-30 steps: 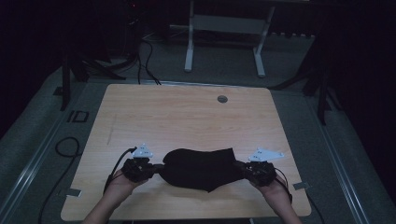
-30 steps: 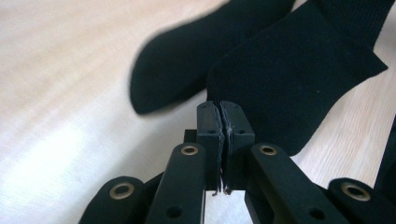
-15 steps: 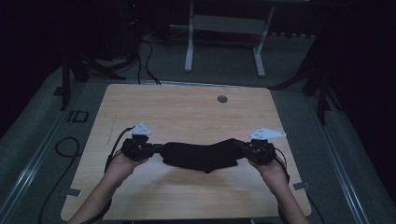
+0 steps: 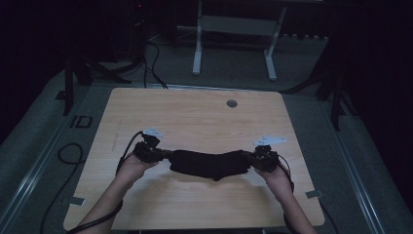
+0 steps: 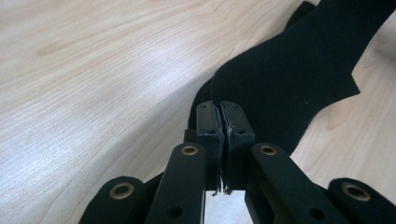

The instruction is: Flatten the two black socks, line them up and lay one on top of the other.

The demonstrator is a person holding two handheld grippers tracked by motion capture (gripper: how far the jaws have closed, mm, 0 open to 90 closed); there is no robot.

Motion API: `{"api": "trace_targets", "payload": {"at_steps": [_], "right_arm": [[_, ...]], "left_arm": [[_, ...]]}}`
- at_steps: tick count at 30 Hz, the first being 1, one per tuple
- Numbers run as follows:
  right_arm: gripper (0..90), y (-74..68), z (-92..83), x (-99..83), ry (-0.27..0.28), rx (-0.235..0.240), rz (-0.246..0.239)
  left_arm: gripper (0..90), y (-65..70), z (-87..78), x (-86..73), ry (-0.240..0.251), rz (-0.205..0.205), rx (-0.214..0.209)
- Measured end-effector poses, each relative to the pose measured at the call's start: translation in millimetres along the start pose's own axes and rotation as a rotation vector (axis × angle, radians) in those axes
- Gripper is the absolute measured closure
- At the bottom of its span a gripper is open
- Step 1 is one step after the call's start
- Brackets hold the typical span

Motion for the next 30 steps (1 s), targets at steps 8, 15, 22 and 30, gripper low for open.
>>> {"api": "trace_targets", "payload": {"at_steps": [8,15,22,30], "right_arm": [[84.6,6.0,24.1,-17.5,-0.07,-0.001,0.005],[83.3,11.2,33.2,-25.3,-0.084,0.001,0.028],[67.8,14.5,32.4,-24.9,-0.079,-0.005,0.046],[56.1,14.8,11.1,-10.5,-0.014,-0.014,0.047]], "left_arm": [[87.5,-10.7,18.0,-10.6,-0.037,-0.031,-0.007],[87.3,-14.3,28.4,-20.1,-0.055,-0.05,-0.013],[67.2,-12.9,25.3,-26.0,-0.065,-0.052,-0.045],[56.6,-11.0,1.2,-22.6,0.013,-0.045,-0.003]]}}
Point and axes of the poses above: each handheld gripper's, and its own axes: z roughly forward along the jaws, x roughly out of its top, y roughly to its right, the point moved 9 cm from there along z, roughly forward along the jaws, and after that the axes turned 4 degrees about x, right-handed, at the moved point
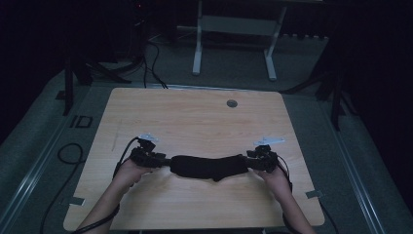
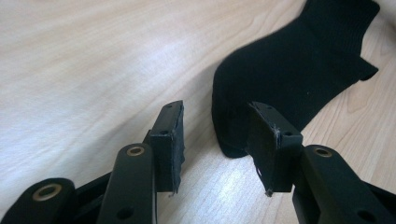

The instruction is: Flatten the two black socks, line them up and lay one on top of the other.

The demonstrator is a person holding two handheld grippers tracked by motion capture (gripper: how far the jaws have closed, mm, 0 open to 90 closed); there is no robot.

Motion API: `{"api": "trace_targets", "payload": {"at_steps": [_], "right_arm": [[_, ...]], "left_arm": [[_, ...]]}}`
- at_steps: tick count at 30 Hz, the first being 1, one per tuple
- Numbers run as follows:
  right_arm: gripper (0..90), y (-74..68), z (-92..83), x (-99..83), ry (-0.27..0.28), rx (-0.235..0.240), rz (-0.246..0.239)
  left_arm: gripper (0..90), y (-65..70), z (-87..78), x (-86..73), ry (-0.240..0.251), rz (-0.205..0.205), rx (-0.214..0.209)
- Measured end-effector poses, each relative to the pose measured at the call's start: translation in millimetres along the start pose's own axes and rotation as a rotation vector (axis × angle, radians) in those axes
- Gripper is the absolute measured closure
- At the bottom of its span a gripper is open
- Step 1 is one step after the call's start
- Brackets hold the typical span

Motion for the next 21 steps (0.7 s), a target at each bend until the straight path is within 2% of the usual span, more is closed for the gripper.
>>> {"api": "trace_targets", "payload": {"at_steps": [1,2,5,8,11,14,19,20,21], "right_arm": [[57.5,-2.1,-2.4,2.0,0.007,0.003,-0.008],[62.9,-4.4,-4.1,3.3,0.012,0.005,-0.019],[80.0,-14.8,-4.4,3.7,0.013,0.005,-0.063],[85.8,-21.0,2.0,0.5,-0.009,0.022,-0.077],[87.6,-20.0,10.1,-4.1,-0.034,0.02,-0.078],[87.6,-15.2,15.9,-8.5,-0.054,0.002,-0.074],[87.6,-6.6,22.1,-15.5,-0.072,-0.008,-0.062],[87.6,-5.4,21.7,-15.4,-0.073,-0.015,-0.064],[87.5,-4.1,21.7,-15.2,-0.073,-0.021,-0.069]], "left_arm": [[58.8,3.1,-2.7,1.7,0.016,0.006,0.001],[63.0,6.4,-5.0,3.5,0.028,0.019,0.011],[81.1,20.6,-7.5,9.7,0.057,0.057,0.031],[85.4,34.3,-2.3,14.3,0.076,0.068,0.025],[87.2,45.2,12.3,11.0,0.039,0.098,0.009],[87.2,46.0,28.4,6.3,0.0,0.101,0.014],[89.6,37.6,48.7,-3.4,-0.048,0.099,0.037],[89.6,36.1,49.3,-2.9,-0.036,0.079,0.02],[89.6,33.7,49.3,-1.8,-0.028,0.067,0.028]]}}
Point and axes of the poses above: each handheld gripper's, and its own axes: z roughly forward along the jaws, x roughly out of its top, y roughly to its right, the point moved 9 cm from there along z, roughly forward along the jaws, and after that the axes turned 4 degrees about x, right-handed, at the moved point
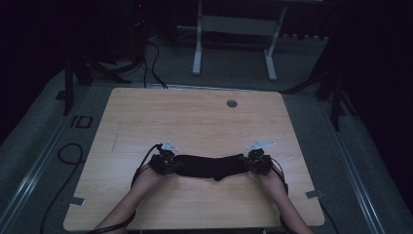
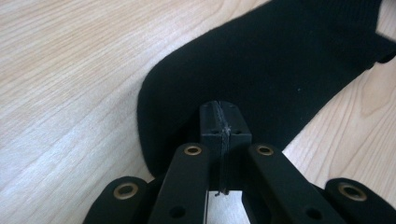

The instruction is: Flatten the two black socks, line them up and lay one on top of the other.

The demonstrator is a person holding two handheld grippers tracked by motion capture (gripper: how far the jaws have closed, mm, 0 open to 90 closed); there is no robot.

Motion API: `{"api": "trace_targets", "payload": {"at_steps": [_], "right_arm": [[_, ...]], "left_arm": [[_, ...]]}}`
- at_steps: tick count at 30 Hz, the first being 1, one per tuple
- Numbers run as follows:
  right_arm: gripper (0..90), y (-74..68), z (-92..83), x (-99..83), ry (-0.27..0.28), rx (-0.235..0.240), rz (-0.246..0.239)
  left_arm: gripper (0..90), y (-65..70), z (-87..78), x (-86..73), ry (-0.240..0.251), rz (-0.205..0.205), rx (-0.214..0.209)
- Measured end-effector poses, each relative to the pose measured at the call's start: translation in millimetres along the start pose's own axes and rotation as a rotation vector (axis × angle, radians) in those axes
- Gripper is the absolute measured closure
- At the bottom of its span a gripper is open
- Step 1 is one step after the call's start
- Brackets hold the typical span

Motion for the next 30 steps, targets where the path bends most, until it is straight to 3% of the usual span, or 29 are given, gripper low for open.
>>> {"api": "trace_targets", "payload": {"at_steps": [5,11,18,19,21,22,24,30], "right_arm": [[86.5,1.9,3.1,1.3,0.005,0.033,0.029],[84.9,3.2,8.2,6.4,0.016,0.033,0.026],[78.2,-0.1,13.6,13.5,0.011,0.051,0.025],[74.8,-1.9,13.5,14.2,0.01,0.059,0.023],[70.3,-3.7,13.1,15.3,0.013,0.068,0.02],[66.8,-4.9,12.0,16.4,0.019,0.067,0.012],[54.4,-8.0,8.8,19.2,0.032,0.068,0.001],[36.2,-12.7,-5.0,27.8,0.079,0.074,-0.026]], "left_arm": [[89.6,-5.5,0.6,2.4,-0.005,0.014,0.014],[89.4,-14.3,0.4,4.9,-0.001,0.01,0.035],[89.1,-18.8,-0.4,5.9,0.001,-0.005,0.027],[87.1,-18.0,-1.5,6.0,0.002,0.0,0.024],[73.8,-15.6,-2.6,7.1,0.018,0.006,0.018],[73.8,-12.3,-5.0,8.0,0.034,0.025,0.02],[54.0,-8.7,-8.6,9.7,0.059,0.047,0.026],[36.1,-0.4,-26.0,15.5,0.135,0.03,-0.002]]}}
Point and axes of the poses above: each handheld gripper's, and its own axes: z roughly forward along the jaws, x roughly out of its top, y roughly to its right, the point moved 9 cm from there along z, roughly forward along the jaws, and after that the axes turned 4 degrees about x, right-handed, at the moved point
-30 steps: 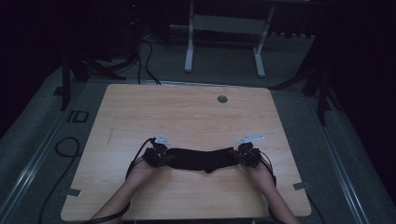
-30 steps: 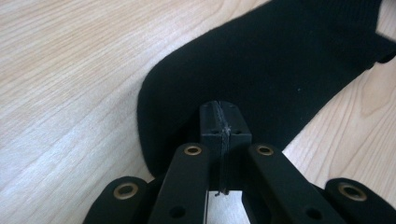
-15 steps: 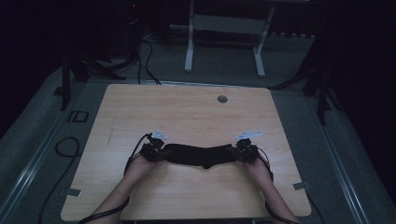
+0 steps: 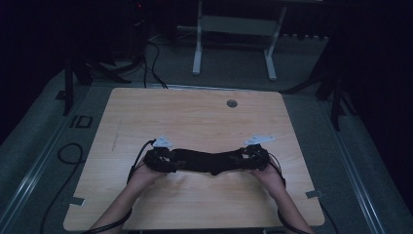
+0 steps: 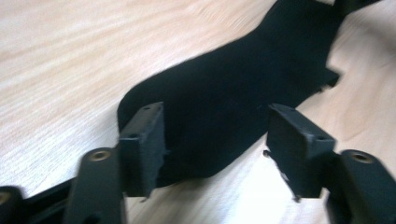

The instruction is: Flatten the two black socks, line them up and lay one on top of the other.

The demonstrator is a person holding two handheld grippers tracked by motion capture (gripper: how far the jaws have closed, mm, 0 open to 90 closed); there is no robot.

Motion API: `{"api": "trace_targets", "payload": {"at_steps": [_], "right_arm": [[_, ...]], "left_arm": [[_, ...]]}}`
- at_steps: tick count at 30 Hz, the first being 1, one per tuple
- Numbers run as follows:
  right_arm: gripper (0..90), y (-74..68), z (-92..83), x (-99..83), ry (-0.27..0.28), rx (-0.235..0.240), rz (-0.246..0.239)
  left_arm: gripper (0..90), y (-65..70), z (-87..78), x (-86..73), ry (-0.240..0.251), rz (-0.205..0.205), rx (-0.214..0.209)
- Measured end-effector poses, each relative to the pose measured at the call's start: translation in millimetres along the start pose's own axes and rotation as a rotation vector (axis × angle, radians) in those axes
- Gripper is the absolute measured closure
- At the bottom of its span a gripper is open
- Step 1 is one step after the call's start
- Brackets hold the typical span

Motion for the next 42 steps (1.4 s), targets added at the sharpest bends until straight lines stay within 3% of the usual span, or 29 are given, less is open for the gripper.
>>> {"api": "trace_targets", "payload": {"at_steps": [3,6,11,15,18,21,24,30,42], "right_arm": [[25.3,-3.5,-6.2,3.7,0.025,0.027,-0.001],[18.4,-5.9,-9.3,4.5,0.031,0.03,-0.024],[12.6,-7.1,-9.3,4.1,0.039,0.036,-0.047],[12.4,-5.7,-9.7,4.9,0.071,0.047,-0.053],[12.4,-2.0,-10.5,2.4,0.072,0.036,-0.056],[12.4,3.7,-11.8,-2.1,0.066,0.028,-0.045],[12.4,9.4,-13.6,-7.5,0.058,0.023,-0.041],[12.6,22.3,-16.7,-22.0,0.031,0.003,-0.033],[13.1,52.7,-35.9,-45.2,0.033,-0.067,0.035]], "left_arm": [[25.1,5.7,-4.2,0.5,0.017,0.029,0.015],[11.0,10.5,-6.3,0.2,0.031,0.058,0.078],[2.9,16.5,-5.2,-3.8,0.061,0.099,0.073],[3.6,9.7,-6.9,-3.8,0.118,0.044,0.037],[3.8,2.3,-9.0,-7.4,0.126,0.025,0.032],[3.8,-6.9,-11.3,-15.5,0.106,0.017,0.059],[3.8,-10.3,-14.4,-20.4,0.108,0.001,0.048],[3.8,-19.8,-23.9,-30.4,0.115,-0.012,0.068],[3.9,-51.3,-54.1,-56.9,0.13,-0.069,0.149]]}}
Point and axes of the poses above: each handheld gripper's, and its own axes: z roughly forward along the jaws, x roughly out of its top, y roughly to its right, the point moved 9 cm from there along z, roughly forward along the jaws, and after that the axes turned 4 degrees about x, right-handed, at the moved point
